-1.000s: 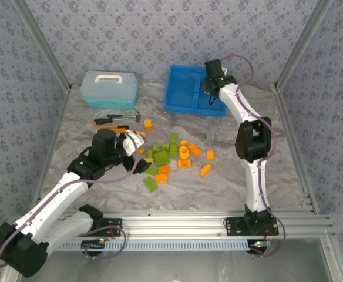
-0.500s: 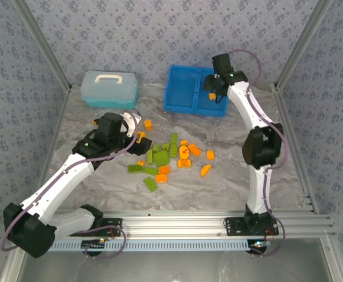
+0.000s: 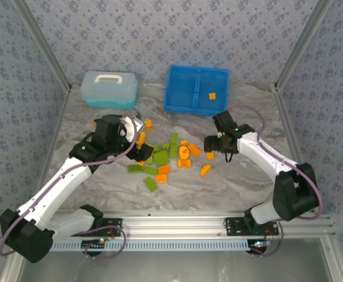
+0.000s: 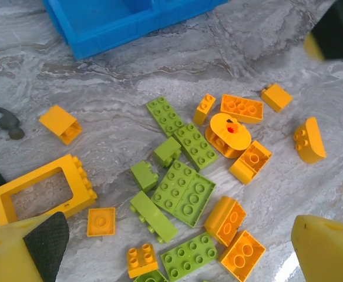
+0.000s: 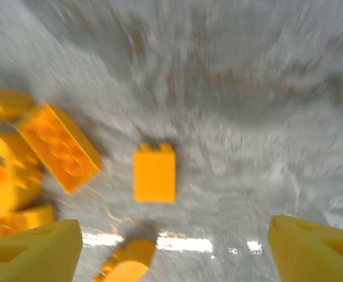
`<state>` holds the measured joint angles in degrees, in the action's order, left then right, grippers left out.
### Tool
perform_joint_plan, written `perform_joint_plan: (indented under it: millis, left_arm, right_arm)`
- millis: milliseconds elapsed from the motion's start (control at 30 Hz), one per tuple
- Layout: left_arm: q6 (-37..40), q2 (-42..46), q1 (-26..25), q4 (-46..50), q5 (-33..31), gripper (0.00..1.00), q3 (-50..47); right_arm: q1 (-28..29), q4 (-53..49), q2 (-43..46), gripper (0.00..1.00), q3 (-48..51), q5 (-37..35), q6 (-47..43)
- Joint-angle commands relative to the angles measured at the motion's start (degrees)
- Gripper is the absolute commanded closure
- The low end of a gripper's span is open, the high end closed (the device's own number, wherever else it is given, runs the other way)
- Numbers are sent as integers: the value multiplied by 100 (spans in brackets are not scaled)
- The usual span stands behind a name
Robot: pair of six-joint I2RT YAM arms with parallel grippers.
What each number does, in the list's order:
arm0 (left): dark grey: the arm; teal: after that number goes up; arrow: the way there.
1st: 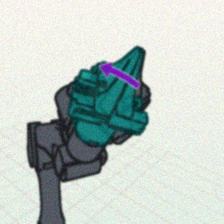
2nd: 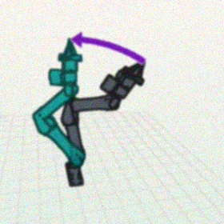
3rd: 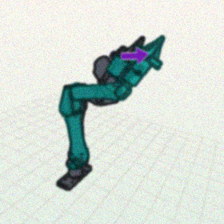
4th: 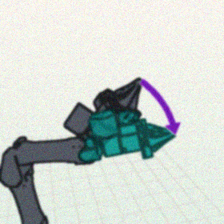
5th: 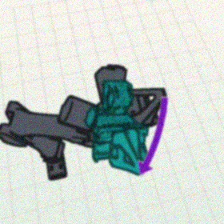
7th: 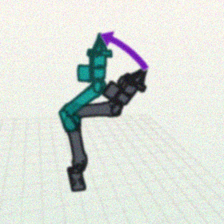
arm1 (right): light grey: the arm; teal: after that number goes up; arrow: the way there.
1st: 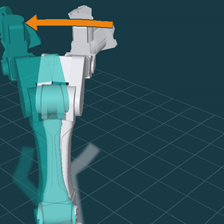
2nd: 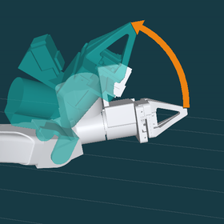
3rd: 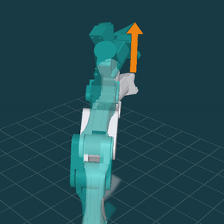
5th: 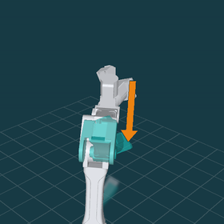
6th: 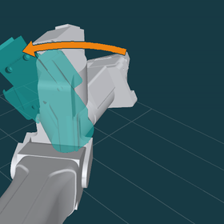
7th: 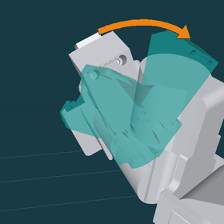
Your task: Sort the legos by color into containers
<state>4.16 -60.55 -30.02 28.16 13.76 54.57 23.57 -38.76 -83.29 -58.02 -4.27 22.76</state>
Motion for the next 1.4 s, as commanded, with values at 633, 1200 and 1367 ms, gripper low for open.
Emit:
perform_joint_plan:
  millis: [633,1200,1367]
  left_arm:
    - [239,0,20,41,9,1,27]
    - [285,85,23,21,-48,1,-40]
    - [293,210,24,-48,-131,1,-121]
  right_arm:
    - [226,595,-1334,72,-108,-153,512]
    - [-522,955,-2082,72,-4167,-810,183]
    - [-823,144,-3775,72,-6123,-597,176]
